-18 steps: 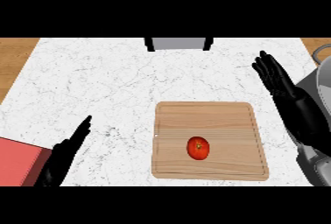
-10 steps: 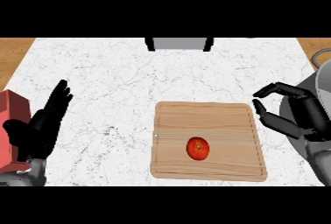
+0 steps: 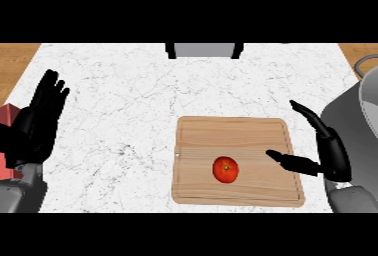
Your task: Pick the tomato from the cutting board and place it in the pot
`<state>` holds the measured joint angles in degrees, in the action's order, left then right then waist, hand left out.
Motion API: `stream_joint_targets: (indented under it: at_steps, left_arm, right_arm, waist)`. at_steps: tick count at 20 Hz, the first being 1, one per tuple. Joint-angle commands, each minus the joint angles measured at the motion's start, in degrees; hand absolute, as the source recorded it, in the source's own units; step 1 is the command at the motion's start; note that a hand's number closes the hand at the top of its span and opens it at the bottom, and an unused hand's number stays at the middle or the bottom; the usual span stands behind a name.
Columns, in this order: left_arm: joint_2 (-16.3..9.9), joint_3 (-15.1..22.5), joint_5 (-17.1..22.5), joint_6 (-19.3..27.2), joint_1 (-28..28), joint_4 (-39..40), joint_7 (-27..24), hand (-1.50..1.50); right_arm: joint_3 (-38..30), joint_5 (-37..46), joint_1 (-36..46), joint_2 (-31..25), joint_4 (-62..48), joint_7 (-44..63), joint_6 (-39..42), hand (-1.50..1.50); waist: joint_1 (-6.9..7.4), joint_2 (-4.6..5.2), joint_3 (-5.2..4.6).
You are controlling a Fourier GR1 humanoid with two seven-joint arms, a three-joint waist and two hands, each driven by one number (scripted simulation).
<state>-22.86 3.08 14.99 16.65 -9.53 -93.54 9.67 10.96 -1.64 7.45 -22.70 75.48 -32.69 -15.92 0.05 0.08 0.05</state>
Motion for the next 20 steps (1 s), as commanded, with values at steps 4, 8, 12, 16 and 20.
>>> stream_joint_targets:
  at_steps: [4, 8, 12, 16, 20]
  left_arm:
    - [2.75, 0.63, -1.89, 1.74, -0.65, -0.22, 1.27, 0.00]
    - [2.08, 0.43, -1.56, 1.12, -0.04, -1.86, 2.14, 0.00]
    - [0.54, -1.34, -0.45, -1.66, -1.36, 1.04, 0.93, 0.00]
    - [1.78, -0.38, -1.65, -0.50, -0.89, 0.04, 1.54, 0.00]
    - [1.11, -1.97, -1.40, -2.13, -2.34, 0.16, 2.99, 0.00]
  right_arm:
    - [6.14, 6.16, -1.40, -8.05, 13.65, 17.32, 6.32, -1.50]
    - [12.43, 9.77, 0.38, -12.07, 16.93, 28.65, 13.20, -1.50]
    - [16.73, 13.97, 6.73, -14.78, 21.29, 43.49, 19.24, -1.50]
    - [22.29, 15.57, 12.09, -11.07, 23.38, 56.38, 25.74, -1.50]
    - [24.39, 17.21, 13.44, -4.23, 24.04, 64.26, 28.34, -1.50]
  waist:
    - [-0.54, -0.35, -0.17]
    - [0.12, -0.40, -0.22]
    - [0.41, -0.23, -0.31]
    - [0.96, -0.23, -0.21]
    - [0.32, -0.14, -0.10]
